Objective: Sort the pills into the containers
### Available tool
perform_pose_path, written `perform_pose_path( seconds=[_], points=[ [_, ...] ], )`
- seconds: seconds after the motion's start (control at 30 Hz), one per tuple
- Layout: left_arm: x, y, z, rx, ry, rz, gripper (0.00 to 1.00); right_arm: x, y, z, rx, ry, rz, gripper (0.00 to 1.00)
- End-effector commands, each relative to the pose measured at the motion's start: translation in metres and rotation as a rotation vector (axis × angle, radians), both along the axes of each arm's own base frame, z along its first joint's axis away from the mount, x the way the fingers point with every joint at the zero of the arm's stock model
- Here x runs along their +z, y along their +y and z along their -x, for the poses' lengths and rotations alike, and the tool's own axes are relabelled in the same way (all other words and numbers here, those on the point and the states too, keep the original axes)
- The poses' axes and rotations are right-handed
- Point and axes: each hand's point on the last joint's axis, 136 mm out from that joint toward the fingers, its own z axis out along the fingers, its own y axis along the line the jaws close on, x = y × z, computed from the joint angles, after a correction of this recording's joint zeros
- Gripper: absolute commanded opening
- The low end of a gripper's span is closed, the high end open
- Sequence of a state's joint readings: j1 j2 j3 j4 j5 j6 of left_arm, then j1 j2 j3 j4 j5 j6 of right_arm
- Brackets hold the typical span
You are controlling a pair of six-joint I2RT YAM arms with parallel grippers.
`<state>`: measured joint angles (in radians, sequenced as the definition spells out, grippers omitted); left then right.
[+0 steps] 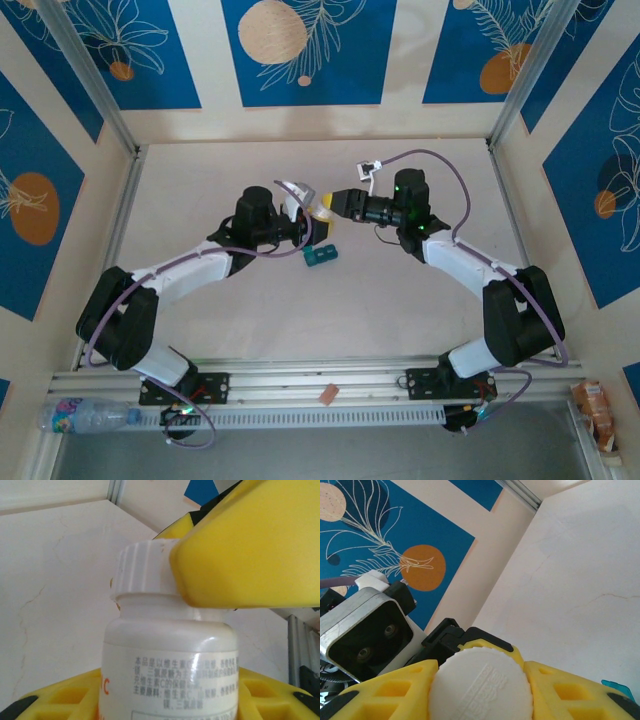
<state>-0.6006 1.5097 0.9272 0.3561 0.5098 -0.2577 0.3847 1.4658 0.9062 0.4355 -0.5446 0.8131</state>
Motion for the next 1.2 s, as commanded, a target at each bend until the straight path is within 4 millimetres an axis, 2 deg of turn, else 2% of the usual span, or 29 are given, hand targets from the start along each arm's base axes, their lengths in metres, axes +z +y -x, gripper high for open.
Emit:
perform_pose_path(
  seconds=[0.0, 0.03, 0.13, 0.17, 0.37, 0.63, 0.97, 1.17],
  points=[
    [0.022, -0.001, -0.006, 0.001, -0.045, 0.06, 0.0, -0.008, -0.004, 0.001, 0.004, 0.037, 0.012, 0.47],
    [0.02, 0.0, -0.007, 0.007, -0.046, 0.048, 0.0, -0.007, -0.004, 0.0, 0.0, 0.049, 0.014, 0.5],
    [0.013, 0.003, -0.009, 0.027, -0.049, 0.01, 0.0, 0.0, -0.008, -0.001, -0.022, 0.078, 0.009, 0.68],
    [0.011, 0.005, -0.01, 0.035, -0.051, -0.001, 0.0, 0.004, -0.01, -0.001, -0.029, 0.081, 0.003, 0.69],
    [0.004, 0.011, -0.013, 0.061, -0.072, -0.065, 0.0, 0.016, -0.023, 0.0, -0.09, 0.112, 0.0, 0.71],
    [-0.004, 0.014, -0.015, 0.066, -0.092, -0.133, 0.0, 0.002, -0.034, -0.009, -0.213, 0.233, 0.05, 0.78],
    [-0.008, 0.011, -0.014, 0.051, -0.093, -0.155, 0.0, -0.005, -0.008, -0.014, -0.178, 0.277, 0.083, 0.78],
    [-0.008, 0.01, -0.013, 0.048, -0.095, -0.156, 0.0, -0.009, 0.007, -0.013, -0.149, 0.287, 0.087, 0.74]
  ],
)
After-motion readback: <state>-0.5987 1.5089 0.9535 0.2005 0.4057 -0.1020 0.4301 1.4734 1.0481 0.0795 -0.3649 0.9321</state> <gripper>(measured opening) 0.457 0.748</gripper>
